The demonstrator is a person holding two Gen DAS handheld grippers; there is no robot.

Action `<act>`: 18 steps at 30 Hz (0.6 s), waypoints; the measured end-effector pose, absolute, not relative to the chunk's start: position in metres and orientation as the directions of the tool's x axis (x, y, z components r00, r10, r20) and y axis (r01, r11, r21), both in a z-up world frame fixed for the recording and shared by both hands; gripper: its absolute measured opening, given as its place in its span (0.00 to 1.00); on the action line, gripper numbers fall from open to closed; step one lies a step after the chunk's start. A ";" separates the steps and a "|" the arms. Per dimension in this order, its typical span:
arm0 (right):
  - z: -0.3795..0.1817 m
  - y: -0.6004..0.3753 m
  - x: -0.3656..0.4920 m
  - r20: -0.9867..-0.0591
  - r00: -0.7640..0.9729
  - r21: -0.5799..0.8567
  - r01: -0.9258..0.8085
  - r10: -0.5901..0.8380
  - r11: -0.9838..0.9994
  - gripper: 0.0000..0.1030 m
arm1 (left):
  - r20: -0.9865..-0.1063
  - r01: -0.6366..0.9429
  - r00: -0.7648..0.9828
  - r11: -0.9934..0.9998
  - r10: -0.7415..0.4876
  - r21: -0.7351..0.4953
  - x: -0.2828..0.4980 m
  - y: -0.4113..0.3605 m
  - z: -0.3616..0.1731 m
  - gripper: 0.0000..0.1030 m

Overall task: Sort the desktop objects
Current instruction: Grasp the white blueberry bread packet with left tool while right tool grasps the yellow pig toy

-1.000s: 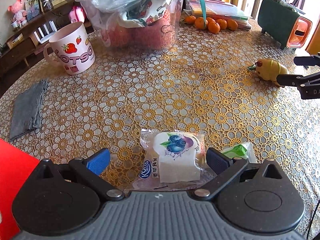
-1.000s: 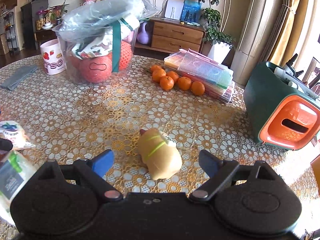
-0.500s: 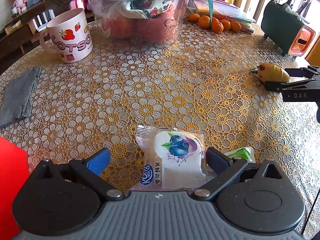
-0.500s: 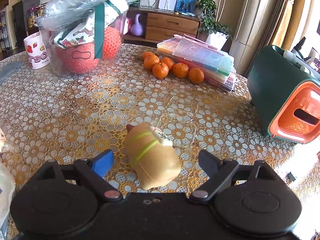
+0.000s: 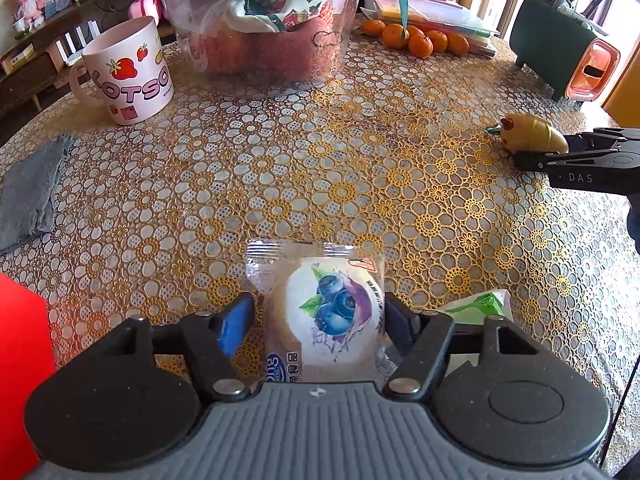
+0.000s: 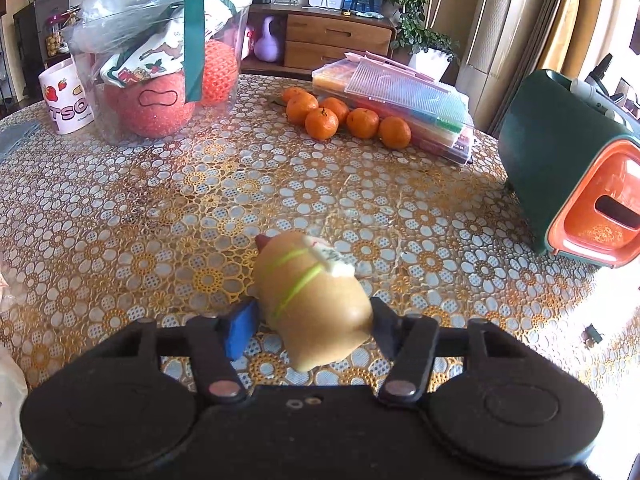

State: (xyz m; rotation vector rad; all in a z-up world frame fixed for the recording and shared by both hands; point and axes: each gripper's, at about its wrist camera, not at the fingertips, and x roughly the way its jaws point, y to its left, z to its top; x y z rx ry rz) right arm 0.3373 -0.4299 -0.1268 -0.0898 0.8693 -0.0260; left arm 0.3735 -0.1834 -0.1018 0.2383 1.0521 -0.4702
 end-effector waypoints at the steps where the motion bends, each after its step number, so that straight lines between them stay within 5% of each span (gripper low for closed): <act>1: -0.126 -0.429 0.337 -0.762 0.646 -0.088 -0.014 -0.058 0.996 0.53 | -0.875 0.477 0.411 0.878 -0.255 -0.032 0.373 -0.183 -0.101 0.59; 18: -0.093 -0.375 0.297 -0.761 0.647 -0.050 -0.140 0.053 0.989 0.48 | -0.855 0.420 0.450 0.906 -0.258 -0.052 0.357 -0.165 -0.076 0.52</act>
